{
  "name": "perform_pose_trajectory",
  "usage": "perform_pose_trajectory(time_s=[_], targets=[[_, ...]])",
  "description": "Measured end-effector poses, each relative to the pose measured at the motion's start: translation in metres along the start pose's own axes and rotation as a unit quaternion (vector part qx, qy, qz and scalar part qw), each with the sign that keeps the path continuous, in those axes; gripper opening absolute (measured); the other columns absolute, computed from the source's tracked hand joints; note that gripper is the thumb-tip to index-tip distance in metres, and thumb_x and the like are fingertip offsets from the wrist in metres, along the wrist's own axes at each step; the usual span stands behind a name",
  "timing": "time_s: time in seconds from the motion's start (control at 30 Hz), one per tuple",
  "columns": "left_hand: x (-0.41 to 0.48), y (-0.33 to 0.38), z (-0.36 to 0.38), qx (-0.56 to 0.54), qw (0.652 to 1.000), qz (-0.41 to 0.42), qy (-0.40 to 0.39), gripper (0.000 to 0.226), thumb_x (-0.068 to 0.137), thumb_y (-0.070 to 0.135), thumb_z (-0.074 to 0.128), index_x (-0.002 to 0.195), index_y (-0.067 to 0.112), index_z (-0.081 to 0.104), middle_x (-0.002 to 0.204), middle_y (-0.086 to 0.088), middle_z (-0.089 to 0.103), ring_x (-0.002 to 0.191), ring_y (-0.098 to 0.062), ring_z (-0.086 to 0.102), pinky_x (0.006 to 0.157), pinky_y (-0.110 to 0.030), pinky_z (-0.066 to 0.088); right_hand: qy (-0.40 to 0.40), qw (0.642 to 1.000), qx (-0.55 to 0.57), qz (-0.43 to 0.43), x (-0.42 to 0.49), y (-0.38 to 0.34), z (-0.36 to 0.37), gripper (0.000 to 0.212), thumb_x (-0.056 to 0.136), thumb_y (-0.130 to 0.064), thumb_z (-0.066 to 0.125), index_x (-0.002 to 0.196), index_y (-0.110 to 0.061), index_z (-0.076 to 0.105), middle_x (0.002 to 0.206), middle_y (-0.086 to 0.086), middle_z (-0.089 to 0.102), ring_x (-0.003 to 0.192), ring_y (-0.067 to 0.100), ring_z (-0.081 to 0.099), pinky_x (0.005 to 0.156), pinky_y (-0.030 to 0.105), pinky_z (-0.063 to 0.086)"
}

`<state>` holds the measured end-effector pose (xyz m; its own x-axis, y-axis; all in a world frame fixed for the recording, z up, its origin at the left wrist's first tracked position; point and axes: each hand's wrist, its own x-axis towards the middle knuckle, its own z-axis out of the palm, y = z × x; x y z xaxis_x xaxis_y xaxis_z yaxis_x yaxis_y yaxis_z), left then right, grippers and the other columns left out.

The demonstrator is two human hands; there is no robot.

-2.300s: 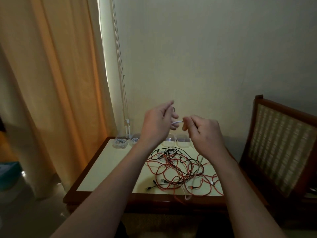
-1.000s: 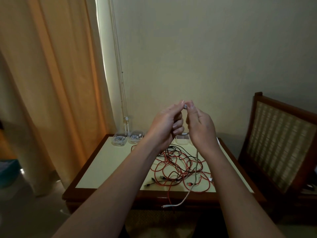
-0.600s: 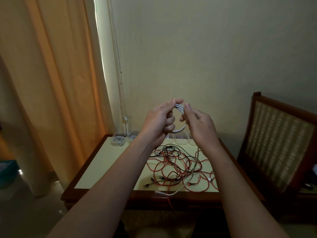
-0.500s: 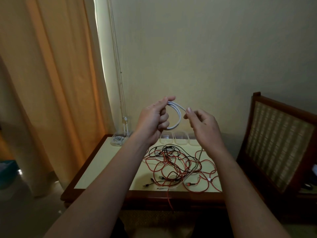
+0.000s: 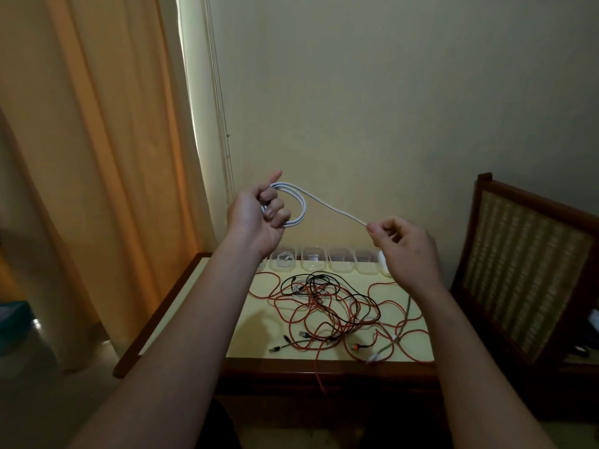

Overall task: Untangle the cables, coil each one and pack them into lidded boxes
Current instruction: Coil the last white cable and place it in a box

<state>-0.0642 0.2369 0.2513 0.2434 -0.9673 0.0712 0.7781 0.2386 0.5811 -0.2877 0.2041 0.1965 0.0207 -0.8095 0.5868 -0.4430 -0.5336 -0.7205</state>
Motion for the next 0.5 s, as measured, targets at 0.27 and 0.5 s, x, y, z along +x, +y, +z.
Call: perform_pose_trajectory(time_s=[0.27,0.5], targets=[[-0.009,-0.020,0.005,0.296,0.942,0.159,-0.017,0.023,0.105,0.012,0.046,0.123,0.007,0.060,0.077,-0.004,0.061,0.058,-0.009,0.057,0.055,-0.020,0.042,-0.031,0.997,-0.035,-0.062,-0.007,-0.009,0.013,0.040,0.105,-0.034,0.051,0.069,-0.019,0.064,0.047,-0.015,0.051,0.048,0.004,0.046,0.051,0.026,0.031],[-0.019,-0.046,0.009,0.547,0.808,0.191,-0.109,0.026,0.105,0.019,0.048,0.125,0.015,0.064,0.082,0.002,0.068,0.064,-0.015,0.067,0.065,-0.031,0.055,-0.032,0.993,-0.021,-0.108,-0.008,-0.033,0.017,0.046,0.106,-0.032,0.049,0.061,-0.030,0.053,0.049,-0.019,0.054,0.048,0.000,0.051,0.053,0.022,0.034]])
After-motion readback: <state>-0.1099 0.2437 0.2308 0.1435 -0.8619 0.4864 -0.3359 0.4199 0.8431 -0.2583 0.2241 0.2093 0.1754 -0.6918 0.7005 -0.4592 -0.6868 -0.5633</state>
